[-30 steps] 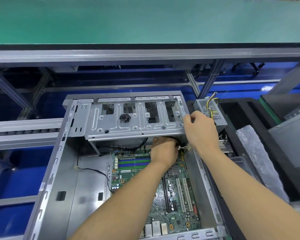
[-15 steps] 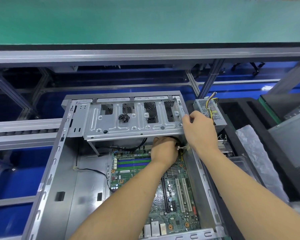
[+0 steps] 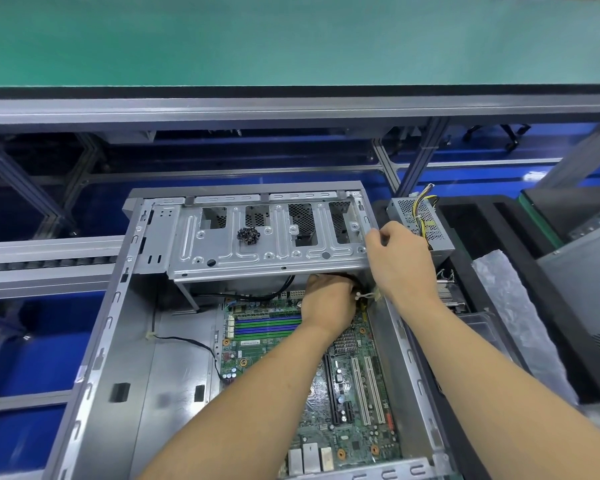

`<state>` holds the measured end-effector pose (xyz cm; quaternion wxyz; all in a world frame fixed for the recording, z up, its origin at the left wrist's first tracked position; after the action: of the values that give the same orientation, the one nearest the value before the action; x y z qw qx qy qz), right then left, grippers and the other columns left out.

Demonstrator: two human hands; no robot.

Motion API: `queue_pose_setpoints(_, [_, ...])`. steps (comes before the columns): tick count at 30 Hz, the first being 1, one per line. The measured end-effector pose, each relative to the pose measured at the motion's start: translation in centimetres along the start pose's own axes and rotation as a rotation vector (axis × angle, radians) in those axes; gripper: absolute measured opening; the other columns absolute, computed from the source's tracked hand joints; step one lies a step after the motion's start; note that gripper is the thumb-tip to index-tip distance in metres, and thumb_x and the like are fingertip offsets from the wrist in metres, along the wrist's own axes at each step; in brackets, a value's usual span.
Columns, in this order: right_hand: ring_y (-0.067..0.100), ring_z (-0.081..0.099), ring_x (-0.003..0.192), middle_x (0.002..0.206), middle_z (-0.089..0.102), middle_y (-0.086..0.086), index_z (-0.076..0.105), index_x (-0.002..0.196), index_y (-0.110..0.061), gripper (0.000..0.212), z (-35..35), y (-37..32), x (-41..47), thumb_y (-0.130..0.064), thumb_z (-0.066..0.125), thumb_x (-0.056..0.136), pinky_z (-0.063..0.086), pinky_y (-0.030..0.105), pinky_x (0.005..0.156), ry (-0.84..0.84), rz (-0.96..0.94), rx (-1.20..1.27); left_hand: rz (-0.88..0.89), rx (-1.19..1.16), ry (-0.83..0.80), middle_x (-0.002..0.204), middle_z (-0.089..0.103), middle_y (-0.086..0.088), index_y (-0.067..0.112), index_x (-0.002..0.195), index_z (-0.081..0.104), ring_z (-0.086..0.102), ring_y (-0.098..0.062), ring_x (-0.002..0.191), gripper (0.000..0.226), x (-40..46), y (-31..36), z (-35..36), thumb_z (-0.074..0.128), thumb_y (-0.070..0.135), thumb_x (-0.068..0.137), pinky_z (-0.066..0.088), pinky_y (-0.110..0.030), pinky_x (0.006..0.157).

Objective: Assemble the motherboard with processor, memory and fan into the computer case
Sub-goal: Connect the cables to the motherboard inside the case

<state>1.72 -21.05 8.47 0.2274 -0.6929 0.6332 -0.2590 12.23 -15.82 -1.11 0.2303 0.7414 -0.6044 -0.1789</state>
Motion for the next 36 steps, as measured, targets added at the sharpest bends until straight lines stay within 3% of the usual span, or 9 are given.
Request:
queue_pose_setpoints(10, [0.027,0.059,0.074,0.078,0.063,0.005,0.055,0.079,-0.015,0.03,0.1,0.2,0.0,-0.036,0.045,0.098,0.05,0.04,0.067,0.001,0.001,0.005,-0.025,-0.016,-0.082,0.1,0.069,-0.009,0.019,0.094,0.071,0.055,-0.032,0.1,0.018,0.3,-0.2,0.7,0.056,0.011,0.088,0.035,-0.035,0.081])
queue_pose_setpoints(17, [0.026,0.058,0.073,0.077,0.061,0.004,0.054,0.077,-0.016,0.029,0.1,0.1,0.1,-0.035,0.046,0.098,0.047,0.038,0.063,0.015,-0.015,0.006,-0.098,0.016,-0.15,0.108,0.068,-0.008,0.022,0.105,0.071,0.056,-0.029,0.109,0.024,0.9,-0.4,1.2,0.062,0.012,0.084,0.037,-0.038,0.103])
queue_pose_setpoints(25, [0.027,0.058,0.075,0.079,0.062,0.004,0.055,0.08,-0.016,0.027,0.3,0.2,0.3,-0.035,0.047,0.098,0.051,0.04,0.068,0.013,-0.022,0.018,-0.153,-0.042,-0.211,0.112,0.068,-0.01,0.023,0.106,0.07,0.057,-0.031,0.11,0.029,1.3,-0.6,1.5,0.062,0.009,0.082,0.037,-0.035,0.1])
queue_pose_setpoints(30, [0.026,0.056,0.071,0.076,0.06,0.004,0.052,0.078,-0.016,0.028,0.3,0.3,0.3,-0.034,0.046,0.098,0.044,0.037,0.061,0.014,-0.024,0.019,-0.151,-0.043,-0.247,0.115,0.068,-0.008,0.024,0.108,0.07,0.057,-0.031,0.111,0.033,1.4,-0.4,1.8,0.061,0.008,0.081,0.038,-0.036,0.102])
queue_pose_setpoints(36, [0.028,0.058,0.075,0.08,0.062,0.006,0.053,0.081,-0.015,0.027,0.2,0.1,0.3,-0.034,0.046,0.098,0.051,0.04,0.067,0.004,-0.028,0.006,-0.167,-0.064,-0.231,0.12,0.064,-0.011,0.02,0.115,0.068,0.053,-0.033,0.115,0.034,1.3,-0.9,1.9,0.061,0.009,0.083,0.039,-0.037,0.099])
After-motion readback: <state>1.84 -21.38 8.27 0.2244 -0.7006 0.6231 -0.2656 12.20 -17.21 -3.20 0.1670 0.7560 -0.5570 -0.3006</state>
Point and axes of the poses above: each hand's wrist, its own x-axis towards the middle knuckle, its own z-axis out of the palm, y = z × x, the point moved 10 cm from there along x, towards the middle knuckle
